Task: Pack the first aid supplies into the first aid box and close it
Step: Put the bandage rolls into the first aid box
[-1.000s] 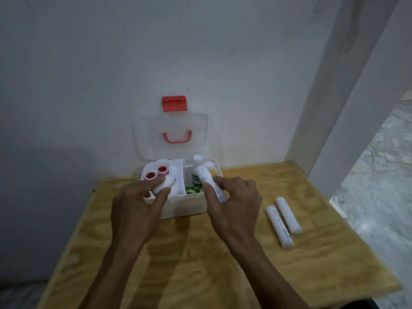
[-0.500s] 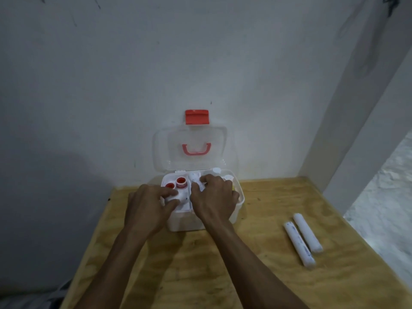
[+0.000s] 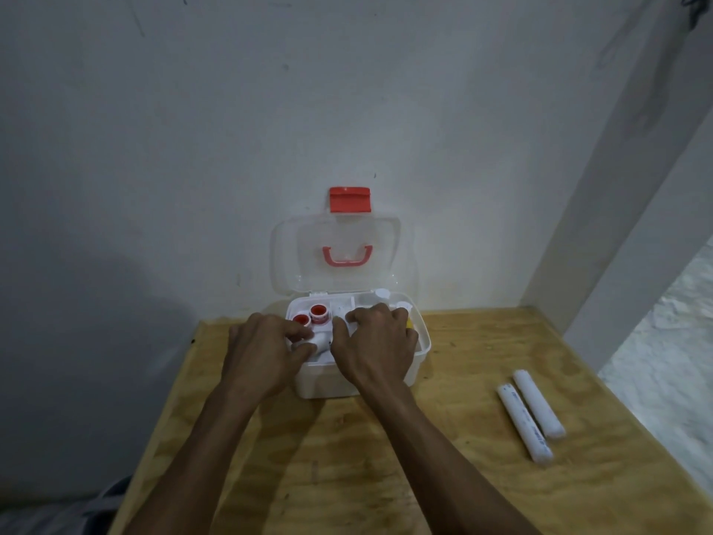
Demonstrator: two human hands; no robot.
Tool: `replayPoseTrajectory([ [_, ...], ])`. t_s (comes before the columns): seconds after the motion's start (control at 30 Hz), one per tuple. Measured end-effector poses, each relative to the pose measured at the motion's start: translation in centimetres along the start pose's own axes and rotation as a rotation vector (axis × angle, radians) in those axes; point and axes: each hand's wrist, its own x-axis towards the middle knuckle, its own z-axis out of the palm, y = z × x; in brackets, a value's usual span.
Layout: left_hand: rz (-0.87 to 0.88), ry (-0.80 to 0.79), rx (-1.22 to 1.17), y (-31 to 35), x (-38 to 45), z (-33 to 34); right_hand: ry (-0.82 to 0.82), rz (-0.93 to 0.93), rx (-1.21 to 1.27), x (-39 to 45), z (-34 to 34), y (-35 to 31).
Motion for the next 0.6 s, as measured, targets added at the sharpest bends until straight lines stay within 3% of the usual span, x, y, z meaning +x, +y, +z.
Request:
replayPoseTrajectory([
  [0.4,-0.008,0.015,0.019,0.5,-0.4,-0.2,0.015,-0.042,0.078,-0.1,0.1,0.5],
  [0.6,0.074,0.262,-0.143,3.3,-2.4,-0.9,0.12,-0.101,0.275,-1.0,-4.0,3.2],
])
